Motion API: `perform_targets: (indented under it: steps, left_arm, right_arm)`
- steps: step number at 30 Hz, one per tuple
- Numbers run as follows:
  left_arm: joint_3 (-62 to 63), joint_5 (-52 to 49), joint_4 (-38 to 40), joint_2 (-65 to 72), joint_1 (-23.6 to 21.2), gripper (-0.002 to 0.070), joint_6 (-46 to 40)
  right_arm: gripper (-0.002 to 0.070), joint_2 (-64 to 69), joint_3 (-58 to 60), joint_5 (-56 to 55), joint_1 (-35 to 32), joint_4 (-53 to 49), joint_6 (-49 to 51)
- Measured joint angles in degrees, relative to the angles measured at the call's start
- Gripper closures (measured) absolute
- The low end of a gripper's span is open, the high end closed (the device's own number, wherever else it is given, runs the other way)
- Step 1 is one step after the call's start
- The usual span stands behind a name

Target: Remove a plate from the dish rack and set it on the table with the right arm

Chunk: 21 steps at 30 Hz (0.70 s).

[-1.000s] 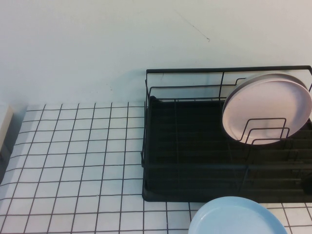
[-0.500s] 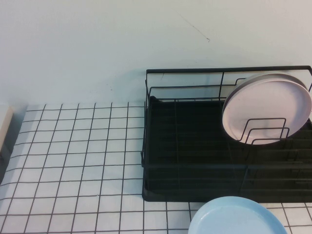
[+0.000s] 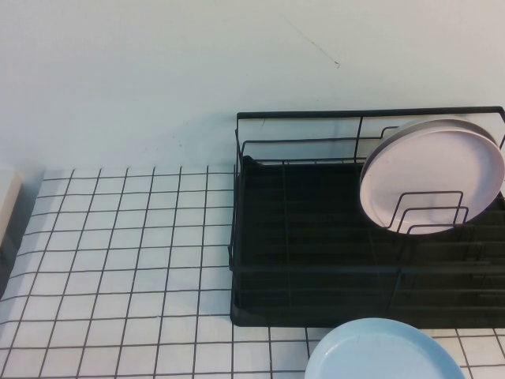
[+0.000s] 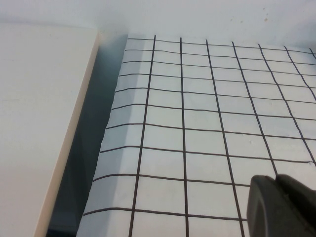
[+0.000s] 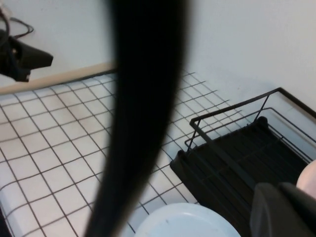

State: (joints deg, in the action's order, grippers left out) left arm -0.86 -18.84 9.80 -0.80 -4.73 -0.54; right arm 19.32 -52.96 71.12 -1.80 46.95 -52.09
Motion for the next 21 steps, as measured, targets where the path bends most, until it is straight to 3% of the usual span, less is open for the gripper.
perform_targets:
  steps: [8,14,21]
  left_arm:
    - [0.0,0.0,0.0,0.0,0.0,0.0678,0.0]
    - [0.0,0.0,0.0,0.0,0.0,0.0678,0.0]
    - [0.0,0.0,0.0,0.0,0.0,0.0678,0.0]
  right_arm:
    - [0.0678,-1.8,0.0,-4.9,-0.1,-15.2,0.2]
    - [0.0678,-5.4,6.0,-27.3,-0.1,-19.3,0.5]
    - [0.0678,-10.3,26.6,-55.8,-0.5,-25.3,4.5]
